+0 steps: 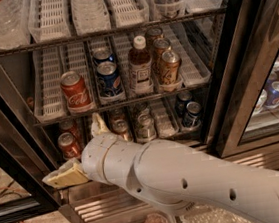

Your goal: Pick coke can from middle shelf of fridge

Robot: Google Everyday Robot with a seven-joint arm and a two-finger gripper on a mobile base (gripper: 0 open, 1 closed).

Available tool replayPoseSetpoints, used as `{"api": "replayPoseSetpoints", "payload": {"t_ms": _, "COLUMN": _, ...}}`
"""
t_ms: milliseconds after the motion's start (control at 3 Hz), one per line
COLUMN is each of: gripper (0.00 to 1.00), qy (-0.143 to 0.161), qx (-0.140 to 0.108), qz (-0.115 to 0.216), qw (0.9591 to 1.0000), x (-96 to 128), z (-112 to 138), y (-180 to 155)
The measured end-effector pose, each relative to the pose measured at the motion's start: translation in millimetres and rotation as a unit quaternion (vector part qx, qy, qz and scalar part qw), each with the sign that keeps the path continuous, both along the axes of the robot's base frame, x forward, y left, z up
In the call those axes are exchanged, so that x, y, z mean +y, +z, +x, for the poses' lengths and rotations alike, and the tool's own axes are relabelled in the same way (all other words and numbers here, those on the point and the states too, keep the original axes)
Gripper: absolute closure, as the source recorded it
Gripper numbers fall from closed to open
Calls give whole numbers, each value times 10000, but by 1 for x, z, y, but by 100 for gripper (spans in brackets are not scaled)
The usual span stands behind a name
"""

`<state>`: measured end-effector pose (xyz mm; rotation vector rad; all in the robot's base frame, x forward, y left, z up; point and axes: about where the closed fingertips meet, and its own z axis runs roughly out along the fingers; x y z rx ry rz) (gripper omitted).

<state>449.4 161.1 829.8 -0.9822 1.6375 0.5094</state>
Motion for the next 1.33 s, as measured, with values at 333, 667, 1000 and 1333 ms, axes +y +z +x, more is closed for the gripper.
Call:
{"api": "replayPoseSetpoints", "payload": {"t_ms": 333, "gripper": 0, "qy": -110, "qx": -61, "qz": 98, "qw": 9999, "x": 9, "z": 12, "y": -4}}
{"api": "replayPoseSetpoints", "payload": {"t_ms": 667, "gripper": 0, "qy": -189, "qx": -83, "qz": 290, "qw": 9994, "x": 41, "z": 23, "y": -19}}
{"api": "replayPoseSetpoints", "payload": {"t_ms": 1000, "gripper": 0, "qy": -453, "qx": -229, "qz": 302, "qw": 9983, "x": 60, "z": 37, "y": -32}}
{"api": "replayPoseSetpoints", "payload": {"t_ms": 1333, "gripper": 0, "qy": -799, "qx": -343, "qz": 263, "qw": 9959, "x": 50, "z": 51, "y": -29}}
